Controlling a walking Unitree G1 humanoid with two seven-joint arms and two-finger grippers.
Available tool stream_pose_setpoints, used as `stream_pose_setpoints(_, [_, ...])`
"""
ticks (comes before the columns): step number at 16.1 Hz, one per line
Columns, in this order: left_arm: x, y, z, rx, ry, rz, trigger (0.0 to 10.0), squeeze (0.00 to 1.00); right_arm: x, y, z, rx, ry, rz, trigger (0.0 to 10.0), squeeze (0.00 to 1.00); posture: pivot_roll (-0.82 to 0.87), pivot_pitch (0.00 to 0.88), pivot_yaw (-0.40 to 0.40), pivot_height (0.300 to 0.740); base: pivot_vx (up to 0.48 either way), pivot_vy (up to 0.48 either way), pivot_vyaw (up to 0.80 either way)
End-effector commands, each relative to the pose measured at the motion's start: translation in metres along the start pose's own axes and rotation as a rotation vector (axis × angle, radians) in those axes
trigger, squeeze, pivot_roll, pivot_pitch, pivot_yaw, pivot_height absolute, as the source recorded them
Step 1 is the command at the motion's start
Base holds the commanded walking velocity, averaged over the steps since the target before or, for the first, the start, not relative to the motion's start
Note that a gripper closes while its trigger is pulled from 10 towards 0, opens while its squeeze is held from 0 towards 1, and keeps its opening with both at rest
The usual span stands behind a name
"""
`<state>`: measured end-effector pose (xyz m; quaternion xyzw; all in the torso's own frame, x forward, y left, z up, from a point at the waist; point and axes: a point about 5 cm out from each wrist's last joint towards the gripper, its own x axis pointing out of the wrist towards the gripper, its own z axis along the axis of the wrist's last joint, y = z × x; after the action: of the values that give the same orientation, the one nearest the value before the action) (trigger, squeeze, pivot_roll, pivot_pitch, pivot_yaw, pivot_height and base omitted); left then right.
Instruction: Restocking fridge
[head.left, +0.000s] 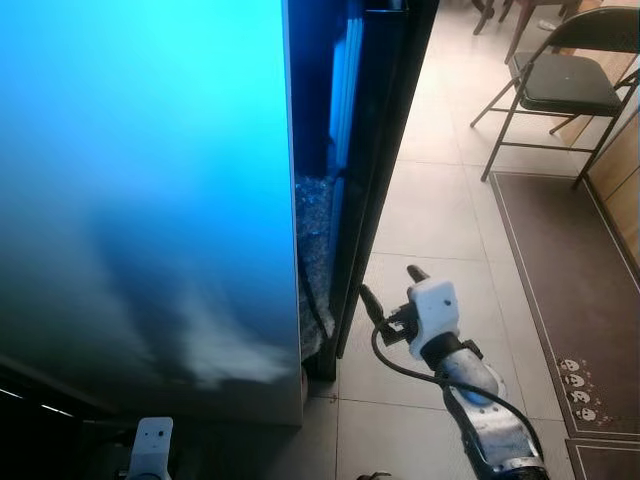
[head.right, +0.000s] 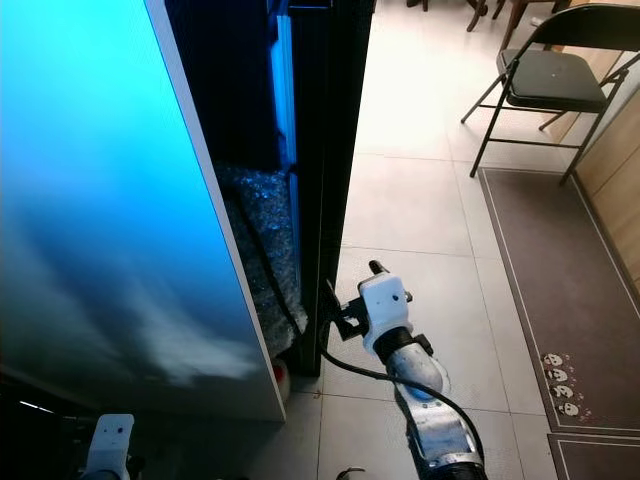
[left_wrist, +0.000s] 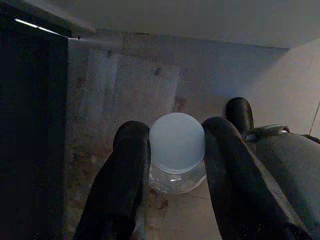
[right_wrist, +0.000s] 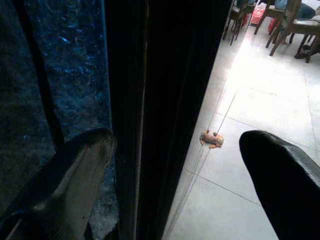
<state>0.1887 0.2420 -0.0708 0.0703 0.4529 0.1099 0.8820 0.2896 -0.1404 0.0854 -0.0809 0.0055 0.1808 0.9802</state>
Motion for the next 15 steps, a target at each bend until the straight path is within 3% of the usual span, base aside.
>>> stream_pose_setpoints(1, [-0.001,0.002,-0.008,0.018,0.025,0.011,10.0,0.0,0.001,-0.008,0.004,0.004,-0.012,-0.034,10.0,0.0,-0.21,0.146,-0.001,0.74,0.0,0.0,0.0])
stream_pose_setpoints(3, [-0.001,0.001,-0.007,0.019,0.022,0.011,10.0,0.0,0.008,-0.021,0.016,0.007,-0.052,-0.054,10.0,0.0,-0.21,0.152,-0.002,0.74,0.0,0.0,0.0])
stream_pose_setpoints(7, [-0.001,0.0,-0.005,0.018,0.018,0.012,10.0,0.0,0.023,-0.022,0.033,0.042,-0.1,0.011,10.0,0.0,-0.2,0.156,-0.002,0.74,0.0,0.0,0.0])
stream_pose_setpoints(13, [-0.001,-0.001,-0.005,0.025,0.016,0.009,10.0,0.0,0.033,-0.001,0.035,0.053,-0.078,0.198,10.0,0.0,-0.2,0.161,-0.001,0.74,0.0,0.0,0.0])
stream_pose_setpoints(15, [-0.001,-0.001,-0.005,0.028,0.016,0.008,10.0,0.0,0.036,-0.001,0.038,0.038,-0.088,0.192,10.0,0.0,-0.2,0.16,-0.002,0.74,0.0,0.0,0.0])
